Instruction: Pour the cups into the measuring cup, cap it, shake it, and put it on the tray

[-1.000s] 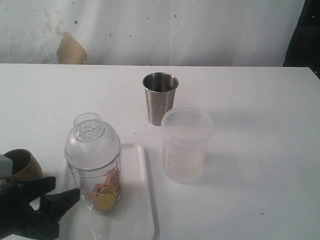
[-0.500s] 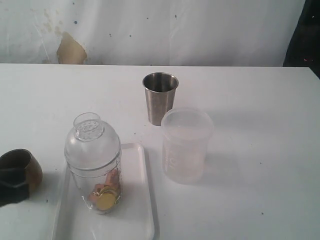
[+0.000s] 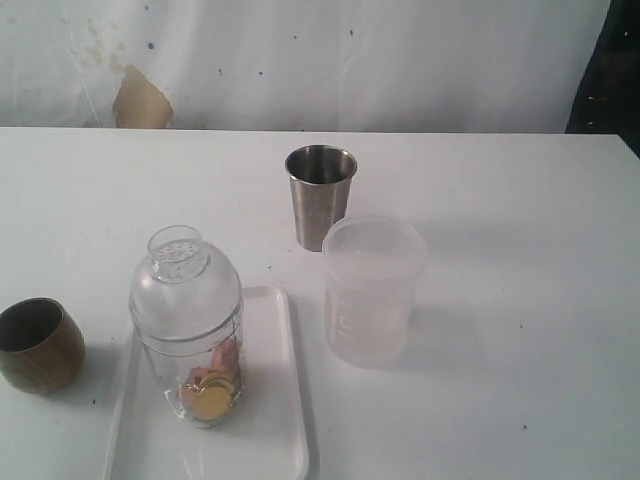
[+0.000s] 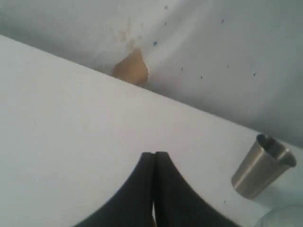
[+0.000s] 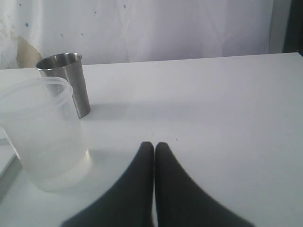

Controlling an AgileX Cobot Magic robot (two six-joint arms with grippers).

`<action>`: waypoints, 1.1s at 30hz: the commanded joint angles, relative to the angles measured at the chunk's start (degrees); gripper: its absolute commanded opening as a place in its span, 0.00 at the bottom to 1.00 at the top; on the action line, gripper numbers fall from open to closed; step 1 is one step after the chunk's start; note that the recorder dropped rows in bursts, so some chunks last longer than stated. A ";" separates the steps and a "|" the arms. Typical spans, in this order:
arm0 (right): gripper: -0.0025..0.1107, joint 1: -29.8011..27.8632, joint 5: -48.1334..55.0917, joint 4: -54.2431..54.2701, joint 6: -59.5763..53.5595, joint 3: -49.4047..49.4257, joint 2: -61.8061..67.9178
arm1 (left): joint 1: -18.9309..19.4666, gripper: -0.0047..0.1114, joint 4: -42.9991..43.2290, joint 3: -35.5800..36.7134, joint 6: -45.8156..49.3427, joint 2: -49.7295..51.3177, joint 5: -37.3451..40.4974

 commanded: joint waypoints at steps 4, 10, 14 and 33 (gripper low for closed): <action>0.02 0.39 0.22 -0.14 0.08 0.32 -0.32 | 0.17 0.04 2.40 2.37 -1.63 -11.27 -2.84; 0.02 0.39 0.11 -0.14 0.08 0.32 -0.32 | 0.17 0.04 2.55 2.48 -1.66 -11.88 -2.84; 0.02 0.39 0.11 -0.14 0.08 0.32 -0.32 | 0.17 0.04 2.56 2.48 -1.76 -11.88 -2.84; 0.02 0.39 0.11 -0.14 0.90 0.32 -0.32 | 0.17 0.04 1.84 2.58 -1.55 -11.88 -2.46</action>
